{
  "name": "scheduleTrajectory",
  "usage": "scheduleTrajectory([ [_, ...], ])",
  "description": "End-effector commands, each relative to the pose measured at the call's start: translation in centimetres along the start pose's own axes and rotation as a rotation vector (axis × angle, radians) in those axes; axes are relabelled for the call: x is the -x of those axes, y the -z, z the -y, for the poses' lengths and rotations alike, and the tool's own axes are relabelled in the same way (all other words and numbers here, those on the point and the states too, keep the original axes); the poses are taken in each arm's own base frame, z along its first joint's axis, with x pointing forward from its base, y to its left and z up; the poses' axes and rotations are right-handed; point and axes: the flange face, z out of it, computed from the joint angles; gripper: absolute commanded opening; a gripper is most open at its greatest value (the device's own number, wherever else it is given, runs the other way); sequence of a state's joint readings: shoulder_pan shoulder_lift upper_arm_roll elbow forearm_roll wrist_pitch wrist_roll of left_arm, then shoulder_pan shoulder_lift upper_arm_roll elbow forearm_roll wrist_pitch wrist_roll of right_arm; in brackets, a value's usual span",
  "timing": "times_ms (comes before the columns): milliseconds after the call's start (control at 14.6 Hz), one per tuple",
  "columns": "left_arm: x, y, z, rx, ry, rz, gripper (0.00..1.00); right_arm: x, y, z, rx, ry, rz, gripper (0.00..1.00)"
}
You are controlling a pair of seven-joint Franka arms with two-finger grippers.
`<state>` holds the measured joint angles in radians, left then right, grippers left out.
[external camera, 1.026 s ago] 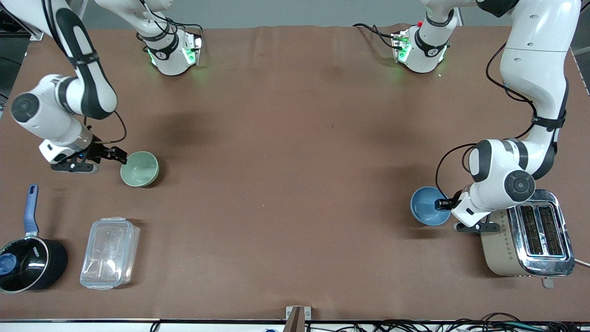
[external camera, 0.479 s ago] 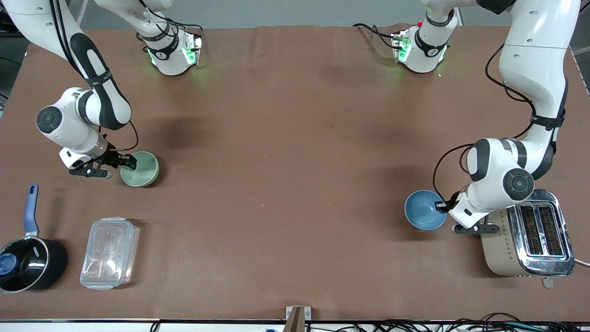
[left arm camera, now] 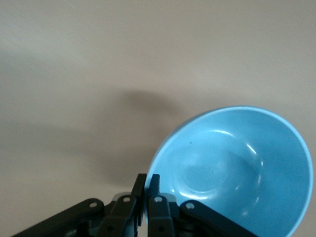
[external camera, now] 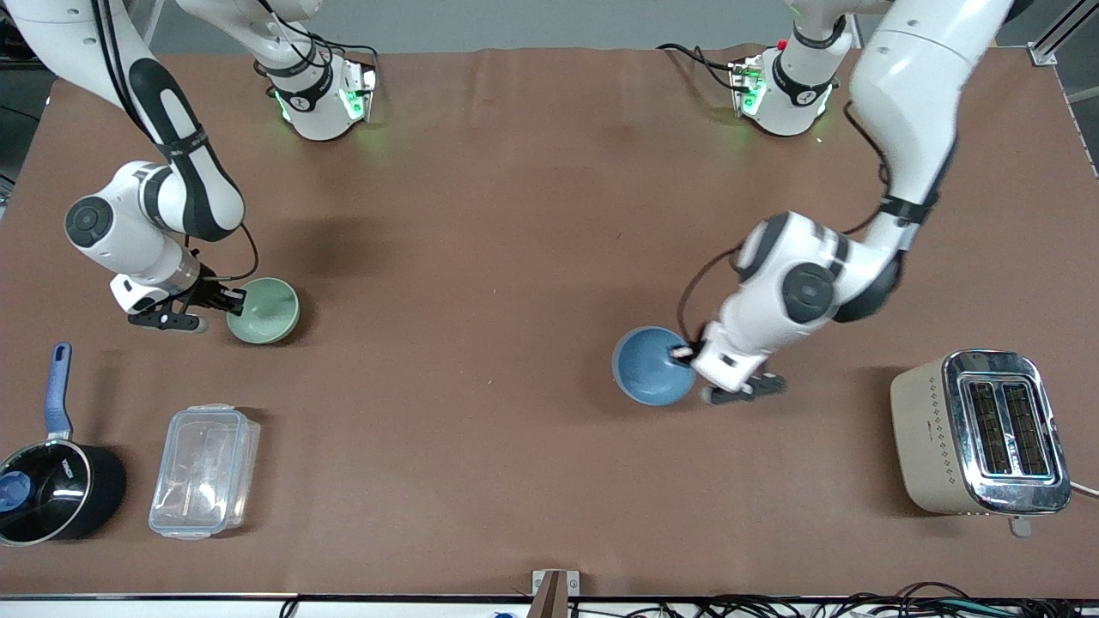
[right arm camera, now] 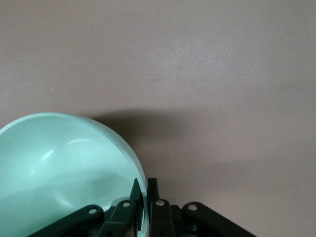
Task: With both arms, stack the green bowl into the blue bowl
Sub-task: 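Slide the blue bowl with the left gripper while the right lifts the green bowl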
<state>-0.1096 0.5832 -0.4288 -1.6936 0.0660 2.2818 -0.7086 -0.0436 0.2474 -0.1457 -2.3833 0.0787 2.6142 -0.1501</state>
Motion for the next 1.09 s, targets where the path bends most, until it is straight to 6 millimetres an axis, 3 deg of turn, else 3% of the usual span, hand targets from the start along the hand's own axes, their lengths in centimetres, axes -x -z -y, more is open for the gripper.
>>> scheduleTrajectory([
  [0,3.3,-3.2,-6.1,-0.004,0.047,0.023,0.00,-1.3,4.2,0.9,-0.040,-0.008,0.051,0.00],
  [205,6.3,-6.5,-9.5,-0.006,0.033,0.046,0.00,-3.4,9.3,2.6,-0.063,0.018,0.095,0.00],
  [410,7.4,-8.9,-10.6,0.017,0.018,0.048,0.02,-4.0,12.9,9.0,-0.083,-0.037,0.129,0.00],
  [479,7.4,-9.3,-10.6,0.018,0.018,0.051,0.08,-3.7,13.3,12.2,-0.081,-0.043,0.130,0.00],
  [547,7.3,-9.2,-10.6,0.019,0.018,0.050,0.25,-3.2,13.4,15.8,-0.079,-0.058,0.131,0.00],
  [615,7.0,-9.0,-10.6,0.021,0.014,0.042,0.50,-2.6,13.6,18.7,-0.077,-0.092,0.131,0.00],
  [684,6.4,-8.2,-10.6,0.024,0.010,0.022,0.93,-2.0,14.1,22.4,-0.080,-0.095,0.123,0.00],
  [752,5.5,-6.8,-10.5,0.020,0.001,-0.016,1.00,-1.2,14.3,26.1,-0.084,-0.122,0.117,0.00],
  [889,3.4,-2.8,-9.9,0.002,-0.010,-0.085,1.00,-0.5,13.5,30.9,-0.108,-0.186,0.110,0.00],
  [1026,0.5,3.5,-7.5,-0.060,-0.013,-0.168,1.00,0.7,12.4,36.3,-0.152,-0.224,0.097,0.00],
])
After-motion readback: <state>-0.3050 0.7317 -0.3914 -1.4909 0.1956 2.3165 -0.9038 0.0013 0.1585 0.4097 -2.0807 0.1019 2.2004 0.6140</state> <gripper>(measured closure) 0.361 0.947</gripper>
